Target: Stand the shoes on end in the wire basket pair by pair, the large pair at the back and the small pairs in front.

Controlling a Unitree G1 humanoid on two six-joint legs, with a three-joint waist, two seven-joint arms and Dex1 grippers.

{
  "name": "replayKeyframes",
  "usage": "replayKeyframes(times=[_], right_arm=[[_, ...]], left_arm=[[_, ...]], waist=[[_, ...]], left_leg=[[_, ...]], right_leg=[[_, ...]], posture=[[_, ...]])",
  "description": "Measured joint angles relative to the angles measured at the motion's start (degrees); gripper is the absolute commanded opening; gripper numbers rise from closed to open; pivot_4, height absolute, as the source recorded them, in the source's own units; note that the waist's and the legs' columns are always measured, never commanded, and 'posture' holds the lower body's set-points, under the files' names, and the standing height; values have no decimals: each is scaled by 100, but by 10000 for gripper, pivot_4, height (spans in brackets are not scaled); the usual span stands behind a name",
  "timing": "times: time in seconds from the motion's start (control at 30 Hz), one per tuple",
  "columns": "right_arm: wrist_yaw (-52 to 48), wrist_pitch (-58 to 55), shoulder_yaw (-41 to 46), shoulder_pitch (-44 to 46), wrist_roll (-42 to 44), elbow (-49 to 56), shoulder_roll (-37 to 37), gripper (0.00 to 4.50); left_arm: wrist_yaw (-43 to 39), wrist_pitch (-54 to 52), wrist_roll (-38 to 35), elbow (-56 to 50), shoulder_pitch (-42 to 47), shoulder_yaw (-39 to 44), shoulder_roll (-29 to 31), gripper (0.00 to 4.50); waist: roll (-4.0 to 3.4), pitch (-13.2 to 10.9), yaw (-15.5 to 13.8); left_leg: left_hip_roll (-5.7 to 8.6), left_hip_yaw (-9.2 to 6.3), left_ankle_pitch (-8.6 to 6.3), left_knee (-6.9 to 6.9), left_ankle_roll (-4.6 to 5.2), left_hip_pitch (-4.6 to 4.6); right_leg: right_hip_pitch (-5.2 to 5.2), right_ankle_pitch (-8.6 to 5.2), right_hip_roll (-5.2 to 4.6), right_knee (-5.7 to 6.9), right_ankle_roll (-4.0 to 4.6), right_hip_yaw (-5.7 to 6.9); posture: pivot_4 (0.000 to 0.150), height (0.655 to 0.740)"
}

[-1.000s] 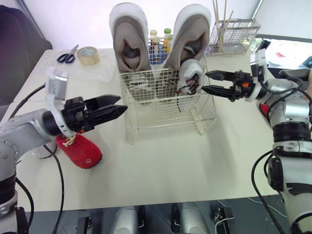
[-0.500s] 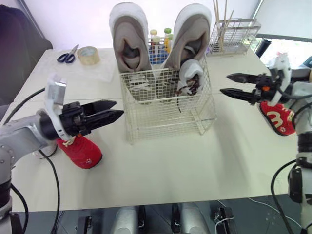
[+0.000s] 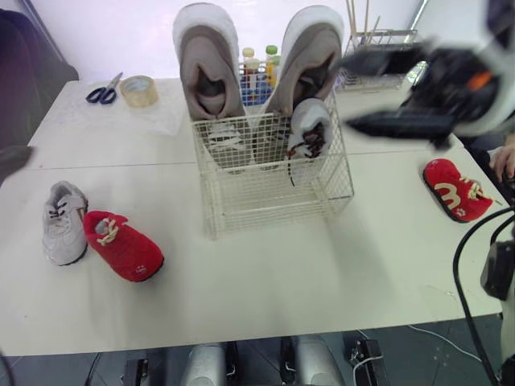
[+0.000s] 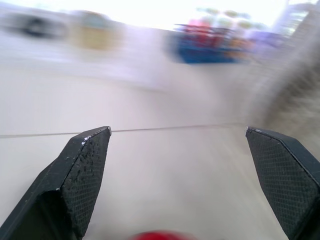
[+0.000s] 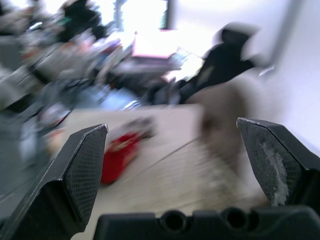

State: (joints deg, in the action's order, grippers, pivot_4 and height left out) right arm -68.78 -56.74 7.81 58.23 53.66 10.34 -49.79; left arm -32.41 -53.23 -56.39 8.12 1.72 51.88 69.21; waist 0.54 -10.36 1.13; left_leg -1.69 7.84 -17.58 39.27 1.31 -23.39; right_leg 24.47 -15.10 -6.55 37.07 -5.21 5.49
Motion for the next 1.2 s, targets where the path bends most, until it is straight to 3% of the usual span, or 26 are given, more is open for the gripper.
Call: replayKeyframes(times=[0.13,0.17,0.3,0.47,0.6,0.83,0.93,1.1,1.17,1.2], right_arm=[[-277,-68,-238,-97,174,329,25,45000],[-397,-86,-259,-180,273,482,14,45000],[-683,-200,-555,-704,586,1118,22,45000],[-635,-34,-751,-744,348,1152,-17,45000],[-553,-46,-740,-818,323,1142,-126,45000],[-278,-261,-687,-822,363,1172,-358,45000],[-229,-429,-614,-807,473,1216,-595,45000],[-260,-678,-359,-624,819,1394,-1042,45000],[-255,-709,-312,-620,913,1482,-1077,45000],[-247,-709,-312,-620,923,1485,-1080,45000]], left_arm=[[-1233,131,605,979,-634,426,296,44547],[-1850,151,736,1370,-883,463,409,44547],[-3297,385,1237,2634,-857,-294,637,44547],[-3598,1133,1964,3842,773,-1641,423,44547],[-3396,1732,2623,4909,2220,-2472,-130,44547],[-3005,2476,3388,6133,3508,-3020,-537,44547],[-2903,2524,3604,6351,3726,-3089,-704,36438],[-2894,2548,3756,6399,3794,-3086,-835,10996],[-2856,2580,3824,6403,3795,-3080,-850,2400],[-2838,2603,3833,6404,3796,-3076,-850,163]], waist=[[5,1,-61],[19,5,-57],[27,10,-47],[36,14,-60],[58,21,-46],[78,22,-19],[80,23,-37],[81,24,-37],[81,24,-35],[81,24,-34]], left_leg=[[13,4,-6,0,9,-5],[10,4,-6,-1,7,-5],[-1,4,-5,-2,2,-3],[-2,1,-3,-1,-1,-5],[-6,9,-2,2,3,-10],[-8,16,-2,2,4,-10],[-9,15,-2,5,4,-9],[-10,11,-2,8,5,-8],[-10,11,-3,9,5,-7],[-10,12,-2,9,5,-7]], right_leg=[[5,0,-22,-2,0,11],[7,0,-21,-3,0,16],[10,0,-22,7,1,42],[9,4,-22,11,7,51],[12,5,-24,11,7,75],[12,5,-24,12,6,84],[12,5,-26,12,6,84],[11,5,-29,13,6,84],[11,5,-29,14,6,84],[10,5,-30,14,6,84]], posture=[[1500,7400],[1500,7400],[1500,7400],[1500,7400],[1500,7400],[1500,7400],[1500,7400],[1500,7400],[1500,7400],[1500,7400]])
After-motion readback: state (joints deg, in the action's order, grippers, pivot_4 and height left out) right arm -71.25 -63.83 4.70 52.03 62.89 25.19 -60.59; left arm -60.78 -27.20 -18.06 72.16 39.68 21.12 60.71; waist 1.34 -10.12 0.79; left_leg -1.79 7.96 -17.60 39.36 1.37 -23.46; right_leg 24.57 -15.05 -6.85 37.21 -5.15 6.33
